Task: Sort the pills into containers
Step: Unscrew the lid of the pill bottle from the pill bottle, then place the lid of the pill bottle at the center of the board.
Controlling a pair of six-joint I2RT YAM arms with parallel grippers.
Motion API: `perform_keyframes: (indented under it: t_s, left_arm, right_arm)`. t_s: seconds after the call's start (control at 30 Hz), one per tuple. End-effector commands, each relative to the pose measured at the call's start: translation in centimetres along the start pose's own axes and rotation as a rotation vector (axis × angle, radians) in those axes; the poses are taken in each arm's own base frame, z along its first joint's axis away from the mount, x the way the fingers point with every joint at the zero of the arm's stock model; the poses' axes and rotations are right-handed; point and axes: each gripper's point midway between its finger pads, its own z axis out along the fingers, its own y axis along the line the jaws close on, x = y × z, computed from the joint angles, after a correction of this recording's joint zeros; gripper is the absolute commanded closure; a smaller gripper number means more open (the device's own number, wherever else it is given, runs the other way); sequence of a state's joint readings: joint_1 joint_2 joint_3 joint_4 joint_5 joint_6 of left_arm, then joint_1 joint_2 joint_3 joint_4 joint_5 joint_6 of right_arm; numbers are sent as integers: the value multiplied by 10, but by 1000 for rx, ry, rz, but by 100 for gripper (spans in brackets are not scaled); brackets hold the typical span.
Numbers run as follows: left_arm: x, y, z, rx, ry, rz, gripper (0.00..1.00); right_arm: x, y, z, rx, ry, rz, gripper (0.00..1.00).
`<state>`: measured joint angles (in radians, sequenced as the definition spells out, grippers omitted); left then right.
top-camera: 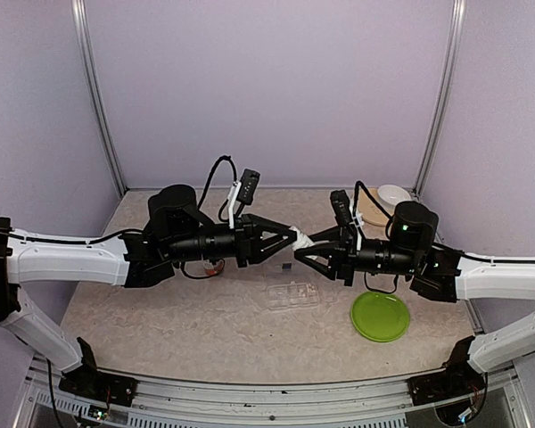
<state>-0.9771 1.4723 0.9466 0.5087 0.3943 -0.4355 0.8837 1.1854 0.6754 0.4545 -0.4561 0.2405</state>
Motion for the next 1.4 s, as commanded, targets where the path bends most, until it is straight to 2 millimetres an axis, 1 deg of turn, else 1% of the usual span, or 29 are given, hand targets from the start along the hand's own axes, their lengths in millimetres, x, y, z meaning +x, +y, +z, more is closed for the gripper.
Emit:
perform_keyframes:
  t_s: [0.0, 0.2, 0.3, 0.37, 0.43, 0.47, 0.53, 0.67, 0.77, 0.9, 1.13, 1.3, 1.37]
  left_arm:
    - [-34, -5, -14, -30, -130, -32, 72]
    - [-37, 1, -21, -115, -166, -86, 72]
    - [-31, 13, -22, -215, -151, -94, 72]
    - [-19, 28, -24, -298, -107, -90, 72]
    - [-4, 42, -29, -369, -66, -86, 71]
    - [4, 49, -34, -399, -50, -82, 72]
    - [22, 62, -45, -464, -24, -74, 68]
    - [55, 90, -67, -594, 23, -54, 68]
    - [79, 108, -77, -657, 66, -47, 69]
    - [107, 131, -82, -734, 123, -33, 71]
    - [156, 161, -86, -817, 224, -25, 72]
    - [181, 177, -89, -859, 275, -28, 74]
    - [187, 180, -88, -859, 286, -33, 74]
  right_arm:
    - [4, -5, -6, 52, -5, -39, 100]
    - [5, -15, -9, 115, -17, -72, 100]
    - [10, -16, -9, 115, -9, -77, 100]
    - [13, -16, -10, 115, -11, -81, 100]
    - [14, -15, -13, 118, -16, -84, 100]
    - [15, -15, -14, 121, -19, -85, 100]
    - [15, -15, -19, 128, -24, -88, 100]
    - [15, -13, -27, 139, -38, -90, 100]
    - [15, -13, -31, 146, -42, -88, 100]
    - [15, -12, -32, 147, -43, -81, 100]
    - [16, -11, -34, 148, -38, -70, 100]
    - [19, -10, -36, 145, -36, -59, 100]
    - [22, -10, -36, 143, -31, -51, 100]
